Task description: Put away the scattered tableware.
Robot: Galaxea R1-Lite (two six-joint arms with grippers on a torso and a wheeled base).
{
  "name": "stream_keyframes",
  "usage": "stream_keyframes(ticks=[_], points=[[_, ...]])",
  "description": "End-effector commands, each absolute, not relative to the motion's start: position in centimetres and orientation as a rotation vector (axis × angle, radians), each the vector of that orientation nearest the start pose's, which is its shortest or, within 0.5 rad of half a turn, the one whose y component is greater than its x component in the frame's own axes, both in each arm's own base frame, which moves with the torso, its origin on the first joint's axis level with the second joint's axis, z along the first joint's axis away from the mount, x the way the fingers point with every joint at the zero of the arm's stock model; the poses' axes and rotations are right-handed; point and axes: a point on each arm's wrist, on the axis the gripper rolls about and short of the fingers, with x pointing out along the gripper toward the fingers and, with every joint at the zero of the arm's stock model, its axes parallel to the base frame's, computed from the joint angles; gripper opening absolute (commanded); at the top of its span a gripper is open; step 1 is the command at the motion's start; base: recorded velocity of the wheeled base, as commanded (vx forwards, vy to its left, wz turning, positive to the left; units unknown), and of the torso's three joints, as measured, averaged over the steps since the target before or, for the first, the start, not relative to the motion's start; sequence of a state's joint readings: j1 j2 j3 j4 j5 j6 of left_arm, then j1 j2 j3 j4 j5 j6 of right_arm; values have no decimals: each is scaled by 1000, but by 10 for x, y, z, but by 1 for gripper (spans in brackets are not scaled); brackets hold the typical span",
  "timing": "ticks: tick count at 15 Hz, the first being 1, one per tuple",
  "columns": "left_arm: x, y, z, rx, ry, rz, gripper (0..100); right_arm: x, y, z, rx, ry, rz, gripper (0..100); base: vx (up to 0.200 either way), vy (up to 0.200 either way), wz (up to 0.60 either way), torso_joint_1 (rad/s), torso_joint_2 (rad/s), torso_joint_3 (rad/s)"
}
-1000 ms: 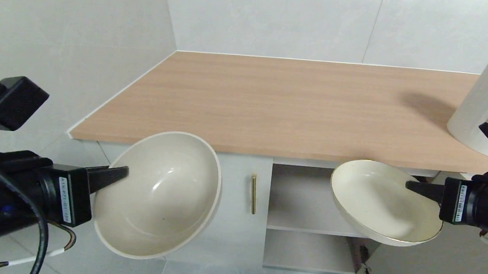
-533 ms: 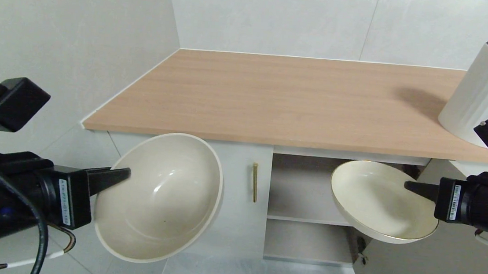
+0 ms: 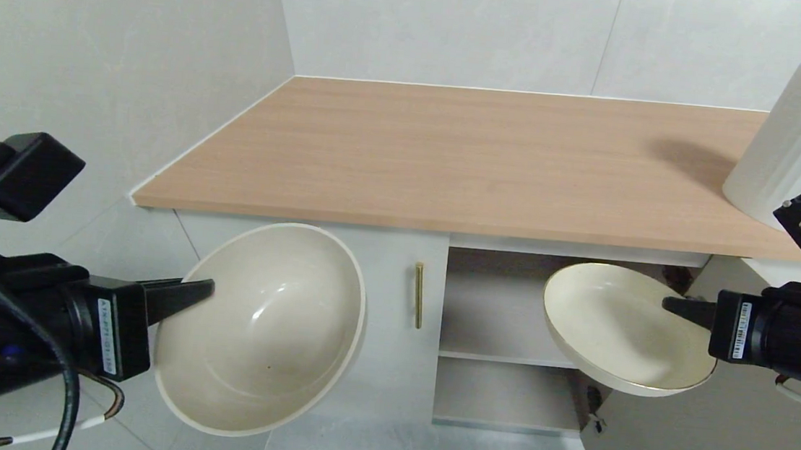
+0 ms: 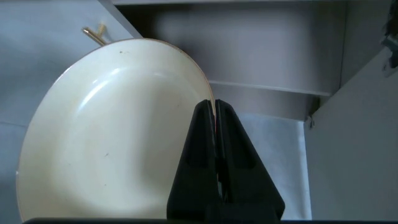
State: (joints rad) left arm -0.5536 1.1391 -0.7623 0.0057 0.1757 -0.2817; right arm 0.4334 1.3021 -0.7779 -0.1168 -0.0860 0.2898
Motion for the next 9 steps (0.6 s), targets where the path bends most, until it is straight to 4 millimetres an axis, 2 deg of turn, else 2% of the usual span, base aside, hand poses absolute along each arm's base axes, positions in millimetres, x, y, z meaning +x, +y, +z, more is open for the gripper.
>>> stream_keyframes(ticks=[1, 9], points=[[138, -81, 240, -138, 411, -318, 0, 187, 84, 224, 175, 452, 279, 0, 0, 0, 0, -139, 373, 227], [138, -81, 239, -141, 419, -344, 0, 188, 85, 222, 173, 458, 278, 0, 0, 0, 0, -160, 453, 286]])
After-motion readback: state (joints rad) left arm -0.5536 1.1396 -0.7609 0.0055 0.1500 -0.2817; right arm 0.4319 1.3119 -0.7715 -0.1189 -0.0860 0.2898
